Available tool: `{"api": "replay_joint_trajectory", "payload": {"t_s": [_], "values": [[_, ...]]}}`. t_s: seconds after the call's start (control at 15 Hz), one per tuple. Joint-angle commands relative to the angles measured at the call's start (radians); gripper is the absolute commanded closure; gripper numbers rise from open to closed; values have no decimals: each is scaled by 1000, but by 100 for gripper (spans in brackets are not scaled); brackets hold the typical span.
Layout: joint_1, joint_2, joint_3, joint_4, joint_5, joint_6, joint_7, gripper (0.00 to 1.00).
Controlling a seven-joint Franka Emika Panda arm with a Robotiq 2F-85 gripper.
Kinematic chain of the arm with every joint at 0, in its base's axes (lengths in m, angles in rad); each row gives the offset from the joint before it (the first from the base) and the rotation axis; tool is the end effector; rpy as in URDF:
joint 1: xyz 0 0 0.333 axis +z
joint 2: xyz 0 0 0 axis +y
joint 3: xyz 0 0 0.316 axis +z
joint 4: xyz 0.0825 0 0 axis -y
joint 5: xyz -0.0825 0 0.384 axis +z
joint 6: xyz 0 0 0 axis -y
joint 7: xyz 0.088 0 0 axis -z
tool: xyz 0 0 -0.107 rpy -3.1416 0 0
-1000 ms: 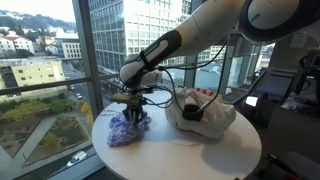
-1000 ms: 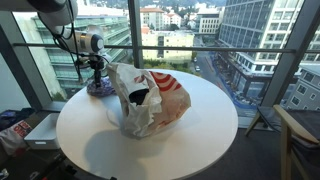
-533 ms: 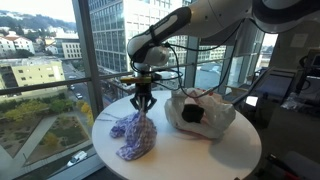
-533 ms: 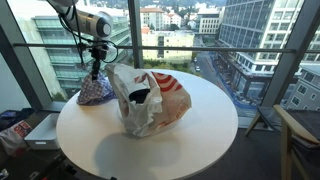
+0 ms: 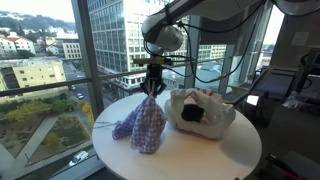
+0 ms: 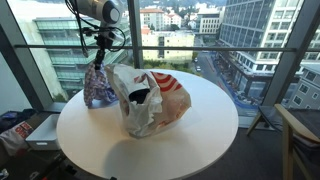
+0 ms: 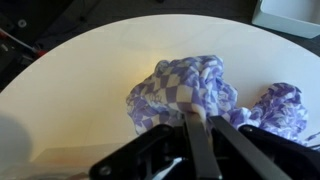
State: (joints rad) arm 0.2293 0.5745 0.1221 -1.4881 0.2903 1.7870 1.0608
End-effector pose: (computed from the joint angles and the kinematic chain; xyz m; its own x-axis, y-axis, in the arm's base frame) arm 0.6306 0.2439 0.3250 0.6058 -0.6805 -0.4123 -0.7160 -0.6922 0.0905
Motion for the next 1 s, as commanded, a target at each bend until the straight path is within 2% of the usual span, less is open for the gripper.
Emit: {"api": "replay_joint_trajectory", "payload": {"t_s": [0.0, 0.33, 0.47, 0.93], "values": [[-2, -54, -13, -76, -17, -82, -29, 98], [10, -73, -40, -104, -80, -286, -9, 99], [15, -97, -52, -138, -122, -323, -5, 99], [-3, -225, -65, -273, -164, -293, -45, 99]]}}
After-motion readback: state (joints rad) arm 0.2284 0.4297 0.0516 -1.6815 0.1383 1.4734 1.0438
